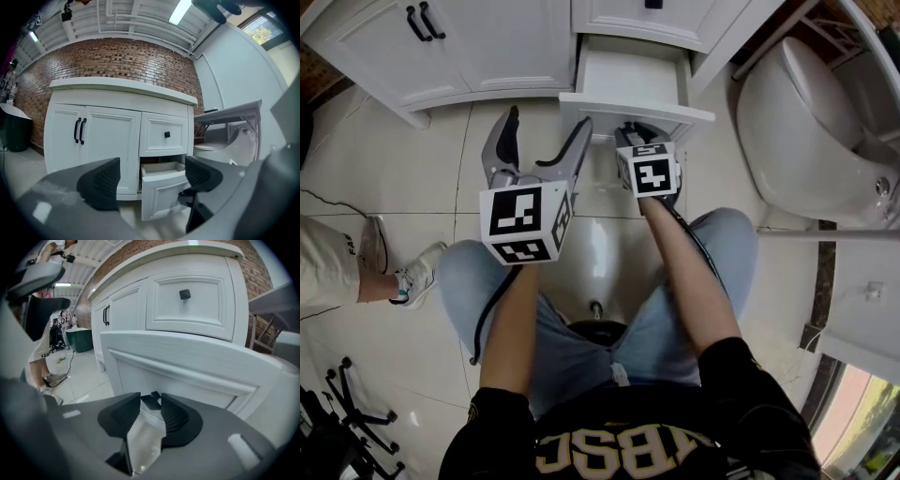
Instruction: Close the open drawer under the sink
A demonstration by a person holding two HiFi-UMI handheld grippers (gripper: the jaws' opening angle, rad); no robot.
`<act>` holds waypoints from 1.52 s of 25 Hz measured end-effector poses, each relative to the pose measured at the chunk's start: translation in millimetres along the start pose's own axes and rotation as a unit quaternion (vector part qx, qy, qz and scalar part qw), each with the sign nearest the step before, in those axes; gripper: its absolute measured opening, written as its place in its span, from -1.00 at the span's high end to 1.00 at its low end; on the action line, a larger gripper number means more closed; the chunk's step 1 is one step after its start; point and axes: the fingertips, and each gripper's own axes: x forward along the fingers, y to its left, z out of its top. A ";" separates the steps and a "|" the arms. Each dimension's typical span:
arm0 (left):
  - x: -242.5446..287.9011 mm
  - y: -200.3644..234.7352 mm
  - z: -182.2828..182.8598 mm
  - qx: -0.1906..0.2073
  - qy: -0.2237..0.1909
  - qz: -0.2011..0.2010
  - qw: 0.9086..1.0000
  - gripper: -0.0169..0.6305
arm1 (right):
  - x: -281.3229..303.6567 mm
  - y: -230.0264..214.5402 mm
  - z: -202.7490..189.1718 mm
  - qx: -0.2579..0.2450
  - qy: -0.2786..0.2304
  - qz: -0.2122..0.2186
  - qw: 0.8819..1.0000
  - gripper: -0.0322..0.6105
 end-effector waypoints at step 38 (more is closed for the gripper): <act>32.1 13.5 -15.2 -0.005 0.031 -0.001 1.000 -0.41 | 124.5 -83.3 72.2 -0.015 0.019 -0.005 1.000 0.53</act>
